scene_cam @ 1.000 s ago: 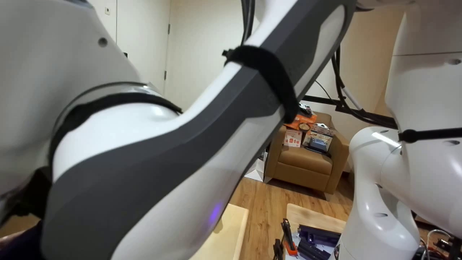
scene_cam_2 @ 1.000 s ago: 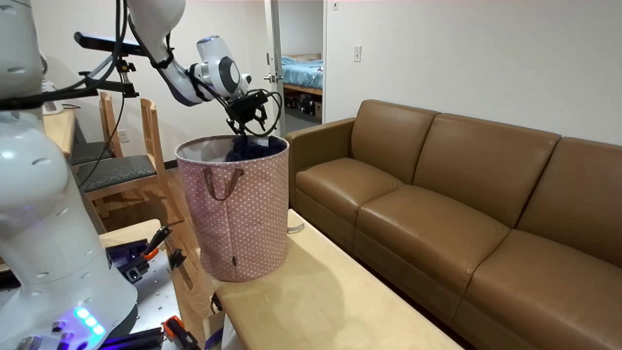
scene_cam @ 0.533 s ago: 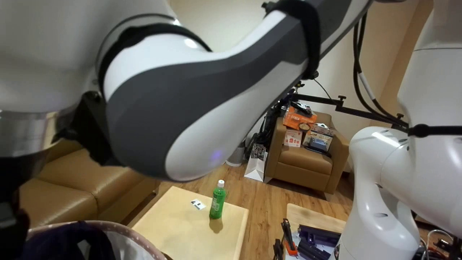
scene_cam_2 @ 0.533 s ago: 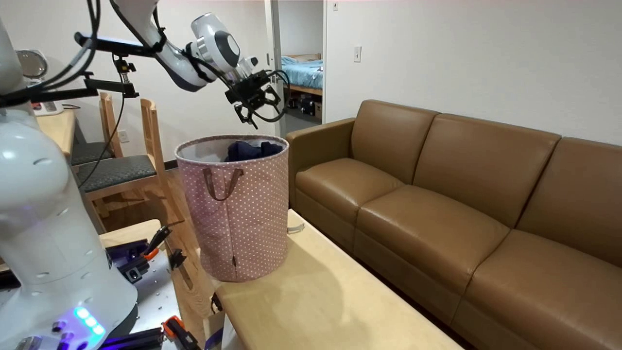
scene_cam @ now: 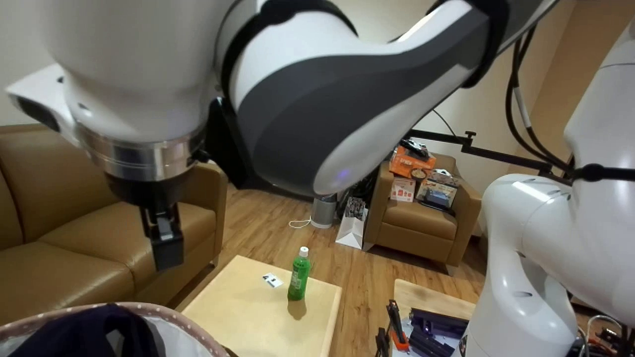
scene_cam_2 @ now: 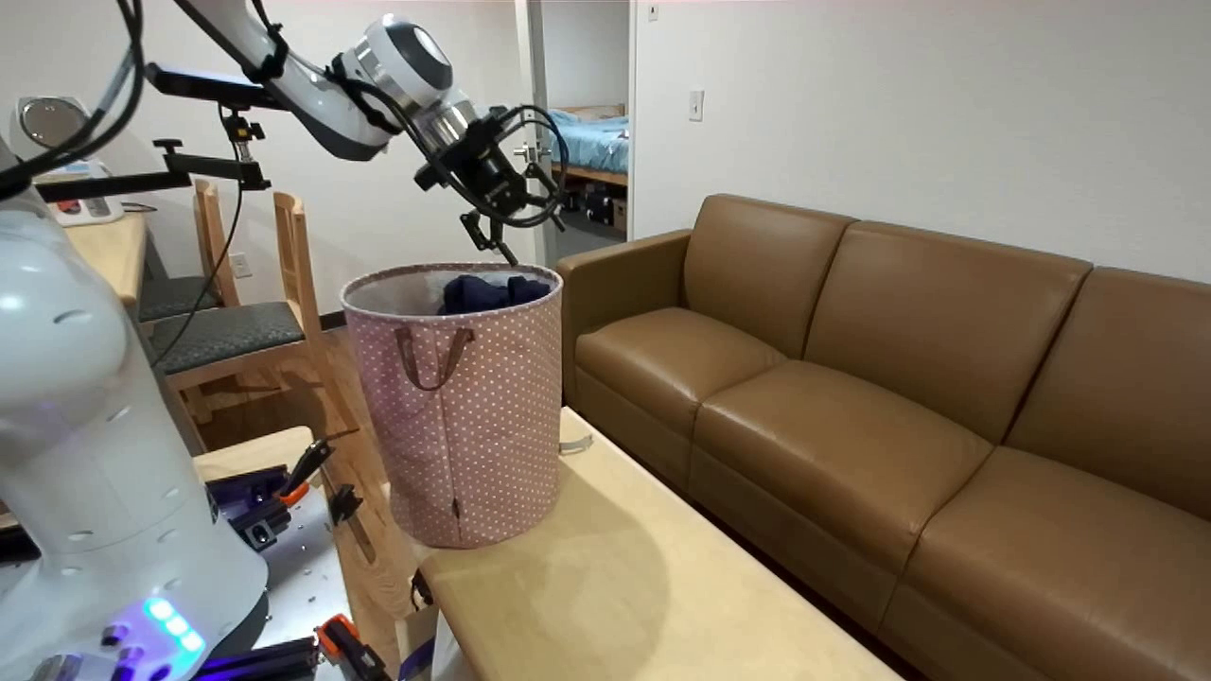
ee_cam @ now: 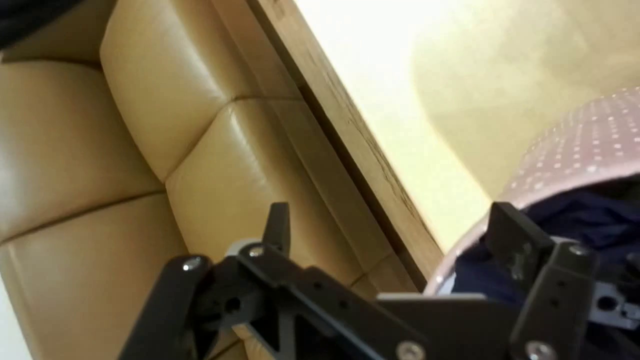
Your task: Put the tank top in the laundry bag
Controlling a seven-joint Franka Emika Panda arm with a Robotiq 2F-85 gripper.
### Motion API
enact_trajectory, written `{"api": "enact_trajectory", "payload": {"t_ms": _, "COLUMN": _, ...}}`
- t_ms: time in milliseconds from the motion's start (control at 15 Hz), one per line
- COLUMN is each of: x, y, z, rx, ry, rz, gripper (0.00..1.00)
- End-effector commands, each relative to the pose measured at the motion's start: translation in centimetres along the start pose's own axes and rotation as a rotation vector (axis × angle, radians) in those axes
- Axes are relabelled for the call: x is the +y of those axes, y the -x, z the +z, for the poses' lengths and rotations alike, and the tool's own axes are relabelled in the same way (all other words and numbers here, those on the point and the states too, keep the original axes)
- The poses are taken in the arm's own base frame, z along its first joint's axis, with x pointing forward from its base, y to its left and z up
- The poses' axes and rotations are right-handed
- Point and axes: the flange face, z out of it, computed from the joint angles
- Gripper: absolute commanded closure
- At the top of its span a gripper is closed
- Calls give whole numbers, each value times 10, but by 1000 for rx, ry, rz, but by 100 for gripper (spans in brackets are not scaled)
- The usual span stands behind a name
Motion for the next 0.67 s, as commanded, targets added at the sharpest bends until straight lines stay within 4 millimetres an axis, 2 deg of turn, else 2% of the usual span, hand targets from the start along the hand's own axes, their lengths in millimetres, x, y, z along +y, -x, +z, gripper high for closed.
{"api": "enact_trajectory", "payload": {"t_ms": 0, "x": -1, "y": 38, "z": 29, "rx": -109, "ry": -55, "rz": 164, "gripper": 0}}
{"api": "enact_trajectory", "payload": {"t_ms": 267, "x": -11, "y": 48, "z": 71, "rx": -86, "ry": -205, "rz": 343, "gripper": 0}}
{"api": "enact_trajectory", "payload": {"t_ms": 600, "x": -30, "y": 51, "z": 105, "rx": 22, "ry": -354, "rz": 548, "gripper": 0}}
